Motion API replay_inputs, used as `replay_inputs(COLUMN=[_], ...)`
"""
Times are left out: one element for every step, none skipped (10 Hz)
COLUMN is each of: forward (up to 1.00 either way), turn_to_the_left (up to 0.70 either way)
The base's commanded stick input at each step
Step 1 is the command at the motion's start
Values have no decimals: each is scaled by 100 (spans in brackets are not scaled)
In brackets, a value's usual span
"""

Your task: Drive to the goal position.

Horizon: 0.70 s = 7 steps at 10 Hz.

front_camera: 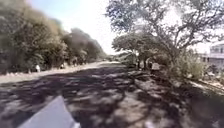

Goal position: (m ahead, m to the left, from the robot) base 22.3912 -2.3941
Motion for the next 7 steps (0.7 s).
replay_inputs(forward=[50,50,50,50,50,50,50], turn_to_the_left=[-50,-50,-50,-50,-50,-47,0])
